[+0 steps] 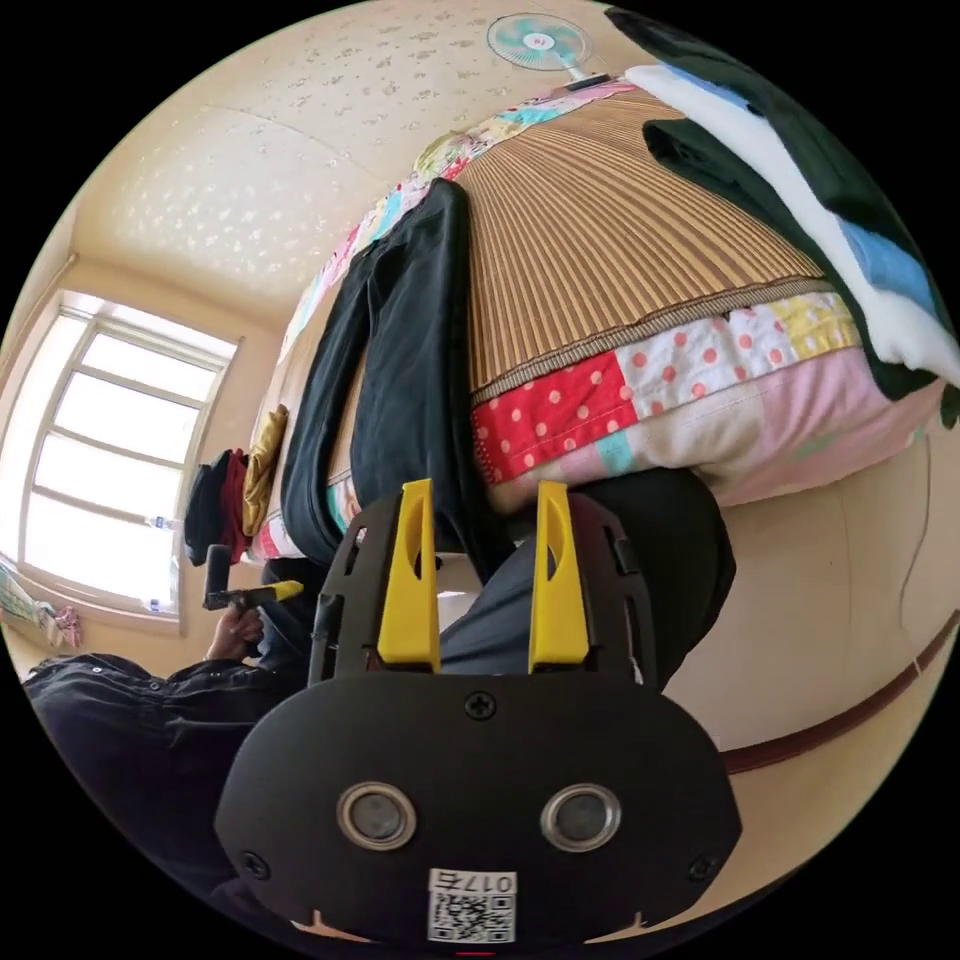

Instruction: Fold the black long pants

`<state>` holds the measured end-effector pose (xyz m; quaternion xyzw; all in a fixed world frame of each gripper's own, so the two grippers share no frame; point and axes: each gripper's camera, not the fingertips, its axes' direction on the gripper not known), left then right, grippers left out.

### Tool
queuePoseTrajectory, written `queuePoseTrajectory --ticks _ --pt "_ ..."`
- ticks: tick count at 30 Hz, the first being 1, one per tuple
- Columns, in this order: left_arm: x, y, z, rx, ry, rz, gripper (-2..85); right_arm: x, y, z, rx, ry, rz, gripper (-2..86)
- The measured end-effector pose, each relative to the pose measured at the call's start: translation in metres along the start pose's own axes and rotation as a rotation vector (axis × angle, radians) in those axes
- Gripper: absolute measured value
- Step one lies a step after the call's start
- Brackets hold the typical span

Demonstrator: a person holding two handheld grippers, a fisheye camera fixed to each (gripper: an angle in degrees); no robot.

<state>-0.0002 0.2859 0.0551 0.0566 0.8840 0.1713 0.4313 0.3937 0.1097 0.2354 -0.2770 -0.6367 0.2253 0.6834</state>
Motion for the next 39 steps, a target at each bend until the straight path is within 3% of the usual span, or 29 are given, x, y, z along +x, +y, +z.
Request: queuePoseTrajectory --ticks 2,4,10,15,18,23,29,35,39 --pt "0.007 0.0 -0.008 0.055 0.08 0.028 8.0 0.003 -0.005 0.012 -0.119 -0.09 -0.04 5.5" --pt "0.028 -0.005 -0.017 0.082 0.156 0.096 8.1 -0.021 0.002 -0.006 -0.074 -0.308 -0.217 4.2" --pt "0.112 -0.018 -0.031 0.084 0.155 0.333 12.8 -0.139 -0.009 -0.046 0.004 -0.476 -0.617 3.3" --pt "0.11 -0.036 -0.021 0.097 0.205 0.338 15.8 -0.204 -0.056 -0.008 -0.134 -0.556 -0.739 3.9" --pt "0.083 -0.041 -0.011 0.125 0.124 0.209 16.1 -0.21 -0.074 0.047 -0.28 -0.591 -0.647 5.4" --pt "0.032 -0.034 0.0 0.131 -0.001 0.021 9.3 -0.177 -0.066 0.086 -0.298 -0.755 -0.447 6.9" --pt "0.042 -0.018 -0.004 0.159 0.042 0.123 7.7 -0.129 -0.031 0.071 -0.229 -0.82 -0.363 5.9" --pt "0.047 -0.019 -0.016 0.233 -0.071 0.095 11.6 -0.081 0.004 0.043 -0.16 -0.648 -0.377 13.1" --pt "0.031 -0.032 -0.009 0.221 -0.009 0.047 12.9 -0.061 0.04 0.063 -0.331 -0.544 -0.442 13.0"
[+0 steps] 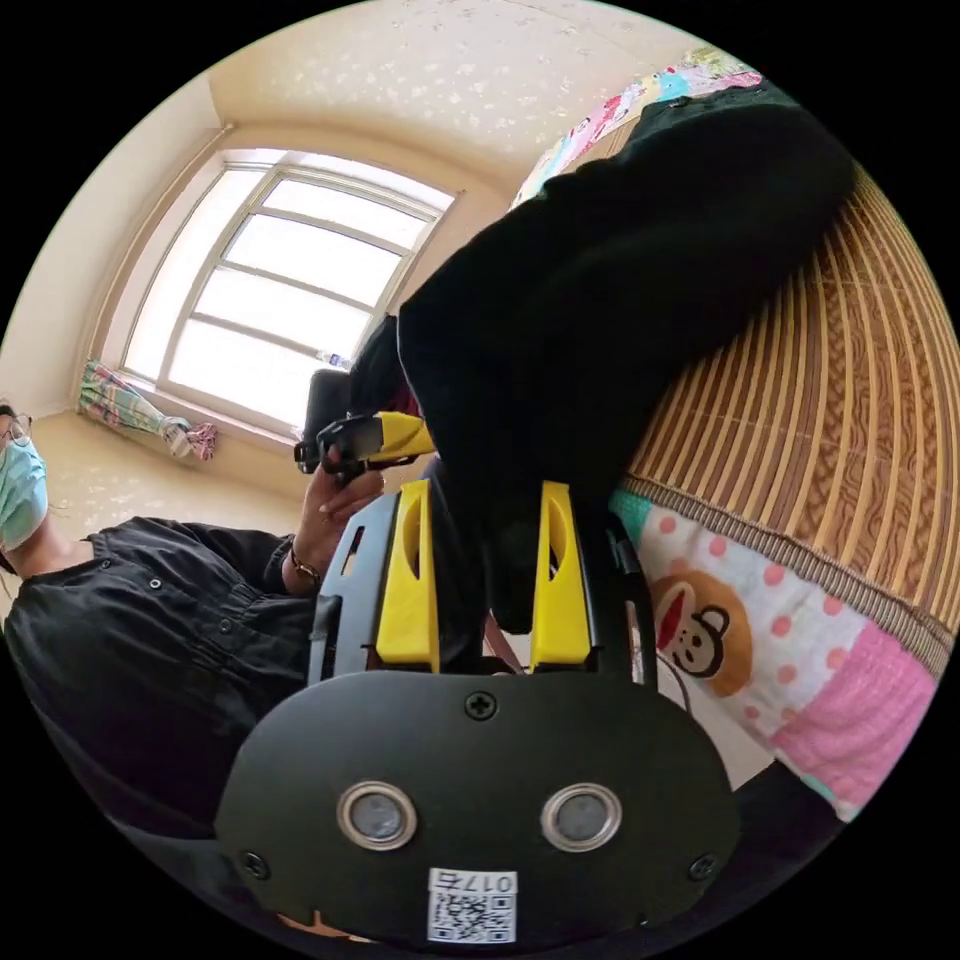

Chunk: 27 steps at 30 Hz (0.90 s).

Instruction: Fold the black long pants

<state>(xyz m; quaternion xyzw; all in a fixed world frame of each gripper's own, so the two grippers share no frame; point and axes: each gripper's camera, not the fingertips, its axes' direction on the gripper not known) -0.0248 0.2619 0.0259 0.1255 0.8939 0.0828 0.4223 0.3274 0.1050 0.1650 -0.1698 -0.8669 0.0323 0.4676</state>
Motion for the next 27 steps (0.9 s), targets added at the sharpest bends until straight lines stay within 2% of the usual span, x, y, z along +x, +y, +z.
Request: queuePoseTrajectory --ticks 3,6,11,13,14,17,21,23,25,27 --pt "-0.003 0.004 -0.005 -0.014 0.04 -0.011 14.0 -0.021 0.022 0.012 -0.061 0.058 -0.057 7.7" --pt "0.006 0.012 -0.016 -0.049 0.105 -0.006 16.6 -0.05 0.033 0.004 -0.035 0.1 -0.102 4.4" --pt "0.048 0.023 -0.017 -0.223 0.07 0.064 17.8 -0.109 0.03 0.01 -0.128 0.035 -0.303 2.9" --pt "0.069 0.035 -0.002 -0.342 -0.007 0.131 15.9 -0.13 0.028 0.024 -0.188 0.031 -0.396 2.8" --pt "0.073 0.039 -0.002 -0.341 -0.02 0.154 14.0 -0.133 0.028 0.027 -0.197 0.033 -0.411 2.9" --pt "0.072 0.054 -0.006 -0.354 -0.093 0.216 5.2 -0.115 0.03 0.038 -0.281 0.002 -0.405 3.7" --pt "0.054 0.064 -0.008 -0.388 0.135 0.224 4.4 -0.077 0.026 0.005 -0.307 -0.15 -0.377 6.4" --pt "0.052 0.067 -0.014 -0.379 0.189 0.251 4.3 -0.058 0.016 -0.026 -0.3 -0.23 -0.358 7.3" --pt "0.051 0.068 -0.015 -0.393 0.225 0.284 4.2 -0.029 -0.011 -0.077 -0.25 -0.293 -0.341 8.1" --pt "0.048 0.067 -0.014 -0.41 0.235 0.291 4.2 -0.004 -0.044 -0.123 -0.119 -0.23 -0.291 9.0"
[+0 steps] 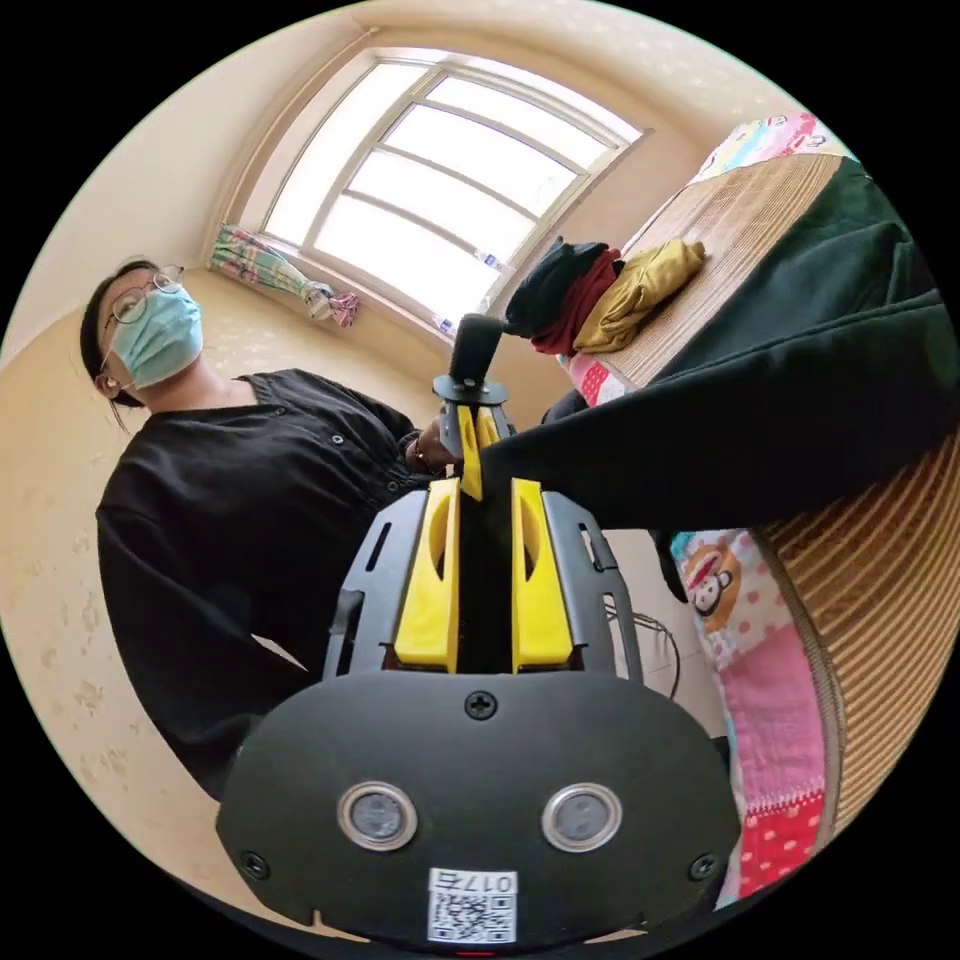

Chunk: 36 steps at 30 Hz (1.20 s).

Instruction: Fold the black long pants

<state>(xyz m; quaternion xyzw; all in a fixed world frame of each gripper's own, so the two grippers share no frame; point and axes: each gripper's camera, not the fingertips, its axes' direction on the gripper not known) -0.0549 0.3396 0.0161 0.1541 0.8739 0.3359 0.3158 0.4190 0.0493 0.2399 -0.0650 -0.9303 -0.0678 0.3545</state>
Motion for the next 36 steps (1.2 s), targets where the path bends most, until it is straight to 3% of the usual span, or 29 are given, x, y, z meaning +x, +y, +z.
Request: queuePoseTrajectory --ticks 4,10,13,17,20,22,26,30,36 --pt "-0.01 -0.001 -0.002 -0.026 0.048 0.018 4.2 0.087 -0.061 -0.119 0.345 0.356 0.3 11.5" --pt "-0.025 -0.002 -0.02 -0.042 0.104 0.044 4.2 0.229 -0.116 -0.192 0.774 0.457 0.665 12.7" --pt "-0.028 -0.002 -0.029 -0.048 0.123 0.08 4.2 0.276 -0.155 -0.193 0.757 0.598 0.735 13.3" --pt "-0.033 -0.003 -0.037 -0.047 0.148 0.132 4.1 0.316 -0.205 -0.189 0.732 0.643 0.739 11.1" --pt "-0.043 -0.003 -0.042 -0.035 0.198 0.152 4.1 0.332 -0.257 -0.18 0.629 0.772 0.781 6.1" --pt "-0.056 0.001 -0.049 0.022 0.223 0.125 4.0 0.32 -0.315 -0.156 0.5 1.042 0.78 3.8" --pt "-0.078 0.01 -0.057 0.079 0.206 0.059 3.8 0.257 -0.404 -0.084 0.506 1.382 0.534 3.0" --pt "-0.097 0.025 -0.063 0.087 0.16 -0.011 3.7 0.206 -0.48 0.009 0.589 1.331 0.277 3.6" --pt "-0.124 0.045 -0.058 0.056 -0.008 -0.166 3.9 0.274 -0.531 0.102 0.314 0.913 0.268 7.3"
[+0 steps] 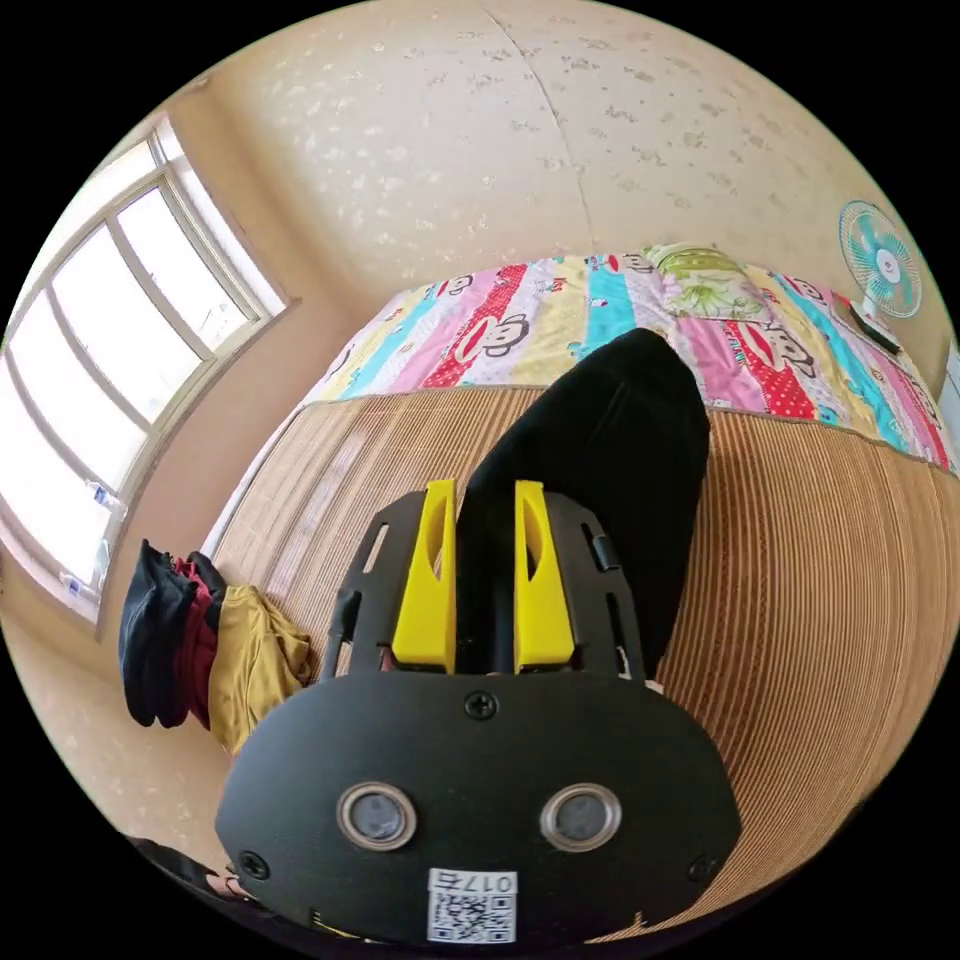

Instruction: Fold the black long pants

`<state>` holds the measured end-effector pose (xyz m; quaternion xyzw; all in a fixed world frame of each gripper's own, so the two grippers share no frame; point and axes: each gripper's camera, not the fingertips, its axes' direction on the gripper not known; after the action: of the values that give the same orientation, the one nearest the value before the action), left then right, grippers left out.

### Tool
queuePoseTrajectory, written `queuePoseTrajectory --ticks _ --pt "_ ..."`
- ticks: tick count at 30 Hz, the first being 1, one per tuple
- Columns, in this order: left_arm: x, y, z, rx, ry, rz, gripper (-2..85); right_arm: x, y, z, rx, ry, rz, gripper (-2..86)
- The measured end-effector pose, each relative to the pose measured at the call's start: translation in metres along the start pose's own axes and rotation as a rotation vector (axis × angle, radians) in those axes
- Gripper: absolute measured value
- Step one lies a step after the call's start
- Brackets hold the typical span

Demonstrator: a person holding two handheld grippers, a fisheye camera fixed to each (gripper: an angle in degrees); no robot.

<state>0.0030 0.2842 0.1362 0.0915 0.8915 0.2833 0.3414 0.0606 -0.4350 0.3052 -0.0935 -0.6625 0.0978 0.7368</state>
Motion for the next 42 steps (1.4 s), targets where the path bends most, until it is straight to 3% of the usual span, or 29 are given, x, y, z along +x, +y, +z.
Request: queuePoseTrajectory --ticks 3,9,15,18,23,26,28,30,32,34,36,42 --pt "-0.011 0.008 0.004 0.003 -0.057 -0.073 4.3 -0.012 0.034 0.0 -0.002 -0.148 -0.049 7.6" --pt "-0.013 0.009 0.002 0.072 -0.09 -0.101 6.6 -0.019 0.179 -0.059 -0.045 -0.08 -0.112 8.2" --pt "0.01 -0.013 -0.006 0.183 -0.162 -0.037 10.0 0.018 0.356 -0.142 -0.043 -0.077 0.089 9.3" --pt "0.018 -0.044 0.001 0.153 -0.201 0.003 10.0 0.028 0.417 -0.164 -0.101 -0.07 0.136 10.2" --pt "0.031 -0.088 0.039 0.061 -0.277 -0.004 7.3 0.027 0.475 -0.178 -0.098 -0.285 0.189 10.6" --pt "0.075 -0.086 0.045 0.085 -0.262 0.145 3.4 0.016 0.48 -0.177 -0.138 -0.288 0.183 10.3" --pt "0.124 -0.053 0.033 0.24 -0.177 0.353 2.5 0.01 0.477 -0.191 -0.147 -0.276 0.136 10.2" --pt "0.126 -0.029 0.026 0.322 -0.041 0.406 2.2 0.014 0.478 -0.206 -0.12 -0.278 0.14 10.3" --pt "0.099 -0.024 0.037 0.277 0.017 0.299 2.4 0.02 0.481 -0.212 -0.116 -0.304 0.152 10.3" --pt "0.047 -0.028 0.076 0.056 -0.258 -0.048 3.5 0.029 0.487 -0.203 -0.162 -0.316 0.179 10.4" --pt "0.026 -0.027 0.095 -0.067 -0.421 -0.176 4.1 0.03 0.491 -0.195 -0.195 -0.324 0.198 10.4" --pt "0.037 -0.044 0.074 0.15 -0.298 -0.156 7.1 0.013 0.484 -0.195 -0.171 -0.296 0.179 10.3"
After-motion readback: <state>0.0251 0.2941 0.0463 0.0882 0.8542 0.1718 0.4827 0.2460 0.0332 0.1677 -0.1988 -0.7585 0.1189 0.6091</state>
